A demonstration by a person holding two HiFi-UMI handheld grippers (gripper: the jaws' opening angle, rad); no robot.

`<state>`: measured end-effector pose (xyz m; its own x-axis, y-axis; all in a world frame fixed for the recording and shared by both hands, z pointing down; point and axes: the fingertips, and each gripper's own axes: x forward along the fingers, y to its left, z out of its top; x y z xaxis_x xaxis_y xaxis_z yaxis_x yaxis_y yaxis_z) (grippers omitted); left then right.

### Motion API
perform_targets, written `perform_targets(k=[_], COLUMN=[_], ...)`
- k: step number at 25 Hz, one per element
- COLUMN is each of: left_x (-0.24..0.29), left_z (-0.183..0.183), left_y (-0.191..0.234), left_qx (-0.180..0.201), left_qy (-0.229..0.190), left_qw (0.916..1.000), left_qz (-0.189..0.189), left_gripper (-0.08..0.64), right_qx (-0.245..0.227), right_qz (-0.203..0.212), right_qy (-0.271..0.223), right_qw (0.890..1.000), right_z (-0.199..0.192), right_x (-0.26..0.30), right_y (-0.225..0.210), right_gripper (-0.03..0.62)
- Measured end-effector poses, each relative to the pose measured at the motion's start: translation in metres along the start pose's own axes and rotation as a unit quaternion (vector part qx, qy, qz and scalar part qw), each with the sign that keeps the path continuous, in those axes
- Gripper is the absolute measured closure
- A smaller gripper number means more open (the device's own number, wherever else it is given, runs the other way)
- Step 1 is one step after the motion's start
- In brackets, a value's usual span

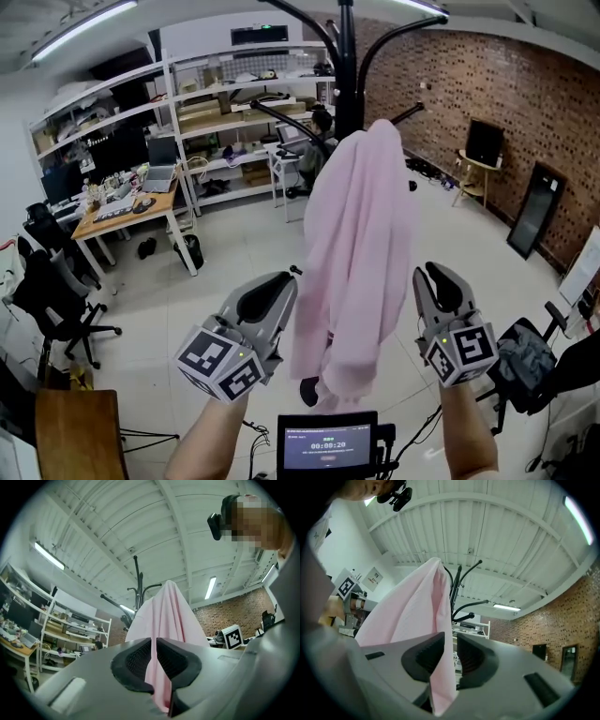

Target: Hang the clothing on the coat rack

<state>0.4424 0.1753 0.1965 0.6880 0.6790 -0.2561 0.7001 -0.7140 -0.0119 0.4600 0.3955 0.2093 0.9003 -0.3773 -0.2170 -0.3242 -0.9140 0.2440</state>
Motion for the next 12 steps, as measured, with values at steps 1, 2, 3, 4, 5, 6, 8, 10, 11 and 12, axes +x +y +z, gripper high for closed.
perform_targets(k=[1, 2, 3, 4, 5, 6, 8, 10, 11, 12], left_x=[-0.001, -0.001, -0.002, -0.002, -0.002, -0.004, -0.008, -0.012, -0.014, -0.017], left_z=[-0.004, -0.007, -0.011, -0.014, -0.016, -0.019, -0.022, -0.025, -0.026, -0.028], left_y=[-0.002, -0.004, -0.006, -0.007, -0.009, -0.009, -0.01, -0.011, -0.011, -0.012], left_qx=[-0.003, -0.006, -0.01, -0.012, -0.014, -0.015, -0.017, -0.02, -0.021, -0.023], left_qy=[0.002, 0.004, 0.005, 0.007, 0.009, 0.011, 0.014, 0.017, 0.018, 0.018], left_qw=[1.0, 1.0, 0.9999, 0.9999, 0.9998, 0.9998, 0.9997, 0.9996, 0.9995, 0.9995], left_qz=[0.002, 0.003, 0.004, 0.005, 0.005, 0.005, 0.007, 0.01, 0.012, 0.013], left_gripper=[0.528, 0.528, 0.53, 0.537, 0.537, 0.537, 0.536, 0.537, 0.535, 0.537], right_qx=[0.004, 0.002, -0.006, -0.016, -0.025, -0.031, -0.034, -0.029, -0.025, -0.021], right_qz=[0.007, 0.015, 0.022, 0.028, 0.033, 0.036, 0.036, 0.038, 0.039, 0.041], right_qy=[0.003, 0.007, 0.011, 0.013, 0.015, 0.017, 0.021, 0.021, 0.019, 0.016], right_qw=[1.0, 1.0, 1.0, 0.999, 0.999, 0.999, 0.999, 0.999, 0.999, 0.999], right_z=[-0.004, -0.007, -0.01, -0.013, -0.015, -0.017, -0.02, -0.024, -0.025, -0.025], right_x=[-0.002, -0.005, -0.006, -0.008, -0.009, -0.009, -0.01, -0.011, -0.013, -0.015], right_y=[0.002, 0.004, 0.007, 0.009, 0.012, 0.014, 0.017, 0.018, 0.019, 0.021], right_gripper=[0.495, 0.505, 0.506, 0.51, 0.526, 0.531, 0.545, 0.546, 0.548, 0.545])
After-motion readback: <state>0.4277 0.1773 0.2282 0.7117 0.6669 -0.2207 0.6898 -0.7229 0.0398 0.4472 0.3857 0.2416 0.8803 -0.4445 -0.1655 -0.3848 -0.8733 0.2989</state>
